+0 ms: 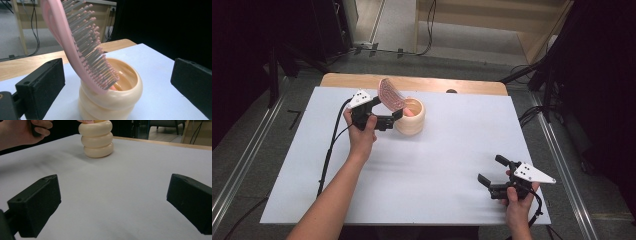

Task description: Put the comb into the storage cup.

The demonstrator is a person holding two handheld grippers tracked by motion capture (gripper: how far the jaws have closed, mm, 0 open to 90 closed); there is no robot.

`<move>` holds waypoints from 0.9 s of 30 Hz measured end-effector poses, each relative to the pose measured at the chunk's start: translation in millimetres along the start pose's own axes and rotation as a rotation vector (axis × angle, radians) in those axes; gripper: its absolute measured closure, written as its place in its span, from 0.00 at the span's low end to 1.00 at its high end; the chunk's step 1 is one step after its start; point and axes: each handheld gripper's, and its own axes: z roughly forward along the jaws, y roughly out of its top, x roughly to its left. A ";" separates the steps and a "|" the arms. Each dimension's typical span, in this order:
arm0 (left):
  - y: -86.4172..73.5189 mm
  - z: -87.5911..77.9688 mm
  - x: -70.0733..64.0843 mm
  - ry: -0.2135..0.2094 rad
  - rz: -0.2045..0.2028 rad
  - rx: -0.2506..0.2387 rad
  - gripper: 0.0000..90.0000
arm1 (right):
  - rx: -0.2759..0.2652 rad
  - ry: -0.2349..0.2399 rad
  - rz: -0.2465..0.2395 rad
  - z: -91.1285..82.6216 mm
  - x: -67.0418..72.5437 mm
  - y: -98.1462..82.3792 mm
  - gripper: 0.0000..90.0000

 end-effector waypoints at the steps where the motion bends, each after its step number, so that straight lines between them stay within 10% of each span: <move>1: -0.8 -1.7 -0.5 -0.001 0.001 -0.001 0.00 | 0.001 -0.001 0.000 0.1 0.0 0.0 0.00; 27: -15.4 -40.8 -19.6 -0.036 0.117 -0.009 0.00 | 0.003 -0.006 -0.004 0.6 0.3 0.0 0.00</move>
